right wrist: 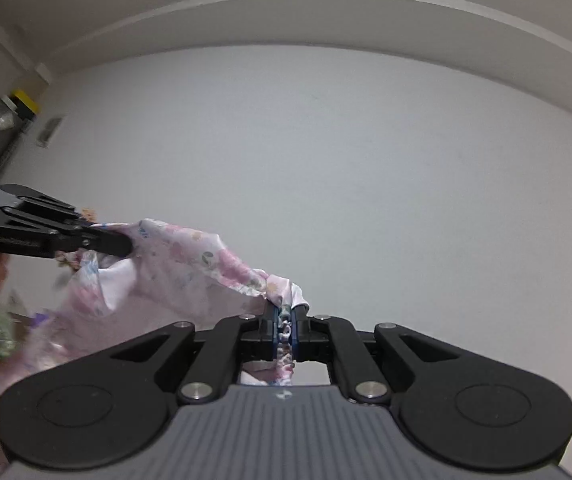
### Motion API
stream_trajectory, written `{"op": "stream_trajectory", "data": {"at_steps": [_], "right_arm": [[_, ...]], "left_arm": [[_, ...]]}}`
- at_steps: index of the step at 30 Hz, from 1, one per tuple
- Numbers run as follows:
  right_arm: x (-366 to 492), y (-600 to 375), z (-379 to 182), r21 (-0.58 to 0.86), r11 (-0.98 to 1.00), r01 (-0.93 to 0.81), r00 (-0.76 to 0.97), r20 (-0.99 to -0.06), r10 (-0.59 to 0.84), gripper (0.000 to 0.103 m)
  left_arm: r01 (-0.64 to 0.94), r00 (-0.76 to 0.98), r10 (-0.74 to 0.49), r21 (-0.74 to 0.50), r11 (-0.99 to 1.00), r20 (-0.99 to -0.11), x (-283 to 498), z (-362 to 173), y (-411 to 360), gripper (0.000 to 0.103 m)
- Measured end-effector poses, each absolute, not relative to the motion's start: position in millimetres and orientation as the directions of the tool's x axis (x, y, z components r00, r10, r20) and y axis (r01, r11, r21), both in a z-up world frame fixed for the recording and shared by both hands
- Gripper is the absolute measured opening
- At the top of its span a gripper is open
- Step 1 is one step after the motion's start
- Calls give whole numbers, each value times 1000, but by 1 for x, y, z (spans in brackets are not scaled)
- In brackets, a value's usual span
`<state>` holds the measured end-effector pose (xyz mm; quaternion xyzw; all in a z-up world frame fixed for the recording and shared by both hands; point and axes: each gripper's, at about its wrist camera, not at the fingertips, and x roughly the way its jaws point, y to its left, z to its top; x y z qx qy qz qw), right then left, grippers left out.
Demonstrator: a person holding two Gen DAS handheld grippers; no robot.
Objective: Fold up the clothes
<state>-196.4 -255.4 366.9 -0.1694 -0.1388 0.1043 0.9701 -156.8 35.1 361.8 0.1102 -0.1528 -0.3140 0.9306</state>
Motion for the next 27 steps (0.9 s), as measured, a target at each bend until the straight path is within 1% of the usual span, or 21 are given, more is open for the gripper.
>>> {"op": "stream_trajectory", "data": {"at_steps": [3,4,6,7,8,9,10,11,12,13,14,15,16,17,18,19,20,22,24,25,27], "right_arm": [[-129,-256,374,-311,935,-171,958,171,232,5],[-104,-253,372,-295,940,-172,966,136,219,5],[-42,-242,357,-261,950,-173,982,30,188,5],[-9,-234,344,-248,953,-175,985,-32,172,5],[28,-224,325,-244,955,-166,984,-111,142,5],[64,-216,304,-244,957,-154,977,-185,110,6],[97,-210,280,-243,960,-141,963,-257,76,8],[129,-207,253,-235,964,-128,939,-341,41,13],[152,-208,230,-224,967,-118,911,-413,16,18],[170,-211,208,-211,971,-110,880,-474,-4,19],[176,-214,192,-197,974,-116,863,-506,1,25],[168,-216,185,-195,972,-130,863,-505,14,40],[157,-217,181,-202,969,-145,868,-495,27,49],[146,-219,177,-208,965,-159,873,-486,39,59],[135,-220,173,-215,961,-173,878,-476,52,62],[115,-221,168,-213,957,-195,877,-475,73,63],[90,-222,162,-206,953,-221,873,-477,99,66],[42,-223,151,-193,943,-271,864,-480,150,69],[5,-229,131,-138,932,-334,819,-532,215,70],[-11,-231,117,-109,929,-354,794,-561,236,70],[-42,-232,86,-52,925,-377,743,-614,268,70]], "left_arm": [[548,793,-591,251,798,147,-100,364,34,1],[539,812,-573,235,809,109,-74,359,31,1],[507,851,-524,209,836,31,-23,344,26,3],[495,865,-501,201,845,-26,4,333,23,5],[477,879,-469,194,857,-90,32,318,20,12],[442,896,-420,185,878,-145,58,300,17,32],[398,909,-361,181,899,-209,85,279,15,45],[358,912,-305,168,919,-274,108,255,16,56],[337,903,-274,152,929,-332,118,235,19,53],[316,889,-242,138,939,-389,128,216,22,53],[299,872,-217,126,946,-439,135,198,26,53],[310,860,-223,122,943,-458,127,185,28,53],[325,848,-234,117,938,-476,118,173,31,54],[366,830,-272,107,924,-486,104,164,31,58],[409,810,-311,97,908,-497,88,155,30,68],[463,780,-358,88,882,-513,71,146,27,74],[513,751,-399,84,854,-525,56,135,23,80],[609,683,-468,83,789,-561,28,110,6,80],[646,648,-472,102,757,-598,28,88,-16,80],[659,635,-468,115,743,-614,29,77,-26,80],[632,662,-412,171,756,-626,36,60,-47,80]]}}
